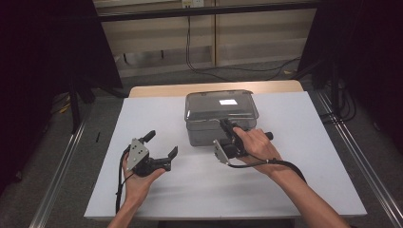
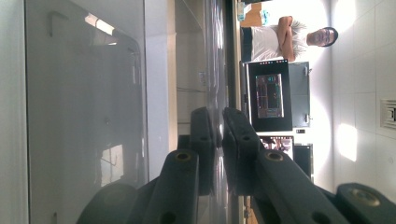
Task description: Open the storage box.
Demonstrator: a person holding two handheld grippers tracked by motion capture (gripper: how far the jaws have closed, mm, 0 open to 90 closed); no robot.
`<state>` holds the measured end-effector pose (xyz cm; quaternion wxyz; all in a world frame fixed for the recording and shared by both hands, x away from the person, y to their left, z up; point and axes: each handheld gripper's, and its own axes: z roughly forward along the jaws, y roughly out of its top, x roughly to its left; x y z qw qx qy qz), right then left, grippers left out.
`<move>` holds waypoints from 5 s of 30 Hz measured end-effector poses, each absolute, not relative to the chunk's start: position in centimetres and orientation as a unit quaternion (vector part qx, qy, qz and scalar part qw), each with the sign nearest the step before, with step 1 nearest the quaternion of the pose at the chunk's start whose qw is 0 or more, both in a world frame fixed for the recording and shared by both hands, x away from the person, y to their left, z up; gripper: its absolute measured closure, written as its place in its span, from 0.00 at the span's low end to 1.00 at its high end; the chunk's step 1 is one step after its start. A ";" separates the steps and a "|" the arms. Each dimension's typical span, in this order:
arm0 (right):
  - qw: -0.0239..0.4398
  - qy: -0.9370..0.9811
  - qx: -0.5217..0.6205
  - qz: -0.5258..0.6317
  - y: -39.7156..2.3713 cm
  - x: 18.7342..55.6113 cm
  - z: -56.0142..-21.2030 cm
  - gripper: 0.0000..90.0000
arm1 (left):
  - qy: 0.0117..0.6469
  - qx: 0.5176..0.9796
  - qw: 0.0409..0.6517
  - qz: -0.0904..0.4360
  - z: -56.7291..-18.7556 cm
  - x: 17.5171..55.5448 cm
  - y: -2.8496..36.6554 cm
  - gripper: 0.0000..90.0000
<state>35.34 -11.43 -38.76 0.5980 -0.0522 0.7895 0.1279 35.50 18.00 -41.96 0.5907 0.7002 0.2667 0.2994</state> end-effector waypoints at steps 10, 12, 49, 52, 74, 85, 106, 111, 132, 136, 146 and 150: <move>0.598 0.790 -0.050 0.126 -11.4 35.3 -38.7 0.93 | 0.227 0.715 0.579 0.319 -41.3 37.9 17.4 0.07; 0.598 0.790 -0.051 0.128 -11.4 35.4 -38.7 0.93 | 0.222 0.719 0.575 0.322 -41.3 38.3 17.2 0.09; 0.598 0.790 -0.046 0.130 -11.4 35.6 -37.8 0.93 | 0.116 0.729 0.567 0.367 -41.7 43.8 13.0 0.53; 0.597 0.790 -0.046 0.129 -11.5 35.5 -37.9 0.93 | 0.106 0.730 0.566 0.368 -41.8 43.9 12.9 0.58; 0.591 0.794 -0.042 0.137 -11.4 35.7 -38.1 0.88 | 0.063 0.736 0.540 0.403 -41.4 45.0 12.2 0.75; 0.603 0.782 -0.024 0.155 -12.3 35.8 -38.0 0.70 | 0.065 0.735 0.542 0.401 -41.4 45.0 12.3 0.75; 0.603 0.754 0.067 0.252 -18.3 35.1 -38.9 0.30 | 0.067 0.738 0.543 0.396 -41.1 45.3 12.4 0.76; 0.588 0.751 0.111 0.279 -19.8 35.3 -38.9 0.26 | 0.068 0.738 0.543 0.394 -41.0 45.3 12.3 0.76; 0.514 0.758 0.202 0.347 -23.2 38.1 -39.2 0.45 | 0.072 0.740 0.547 0.384 -40.1 45.7 12.5 0.76; 0.505 0.761 0.205 0.352 -23.5 39.0 -39.5 0.54 | 0.073 0.740 0.550 0.381 -39.8 45.8 12.5 0.77; 0.508 0.755 0.197 0.364 -23.8 40.6 -39.6 0.69 | 0.070 0.738 0.553 0.380 -39.3 46.1 12.6 0.78; 0.510 0.741 0.208 0.385 -24.2 41.3 -39.5 0.73 | 0.070 0.737 0.556 0.378 -39.1 46.3 12.6 0.79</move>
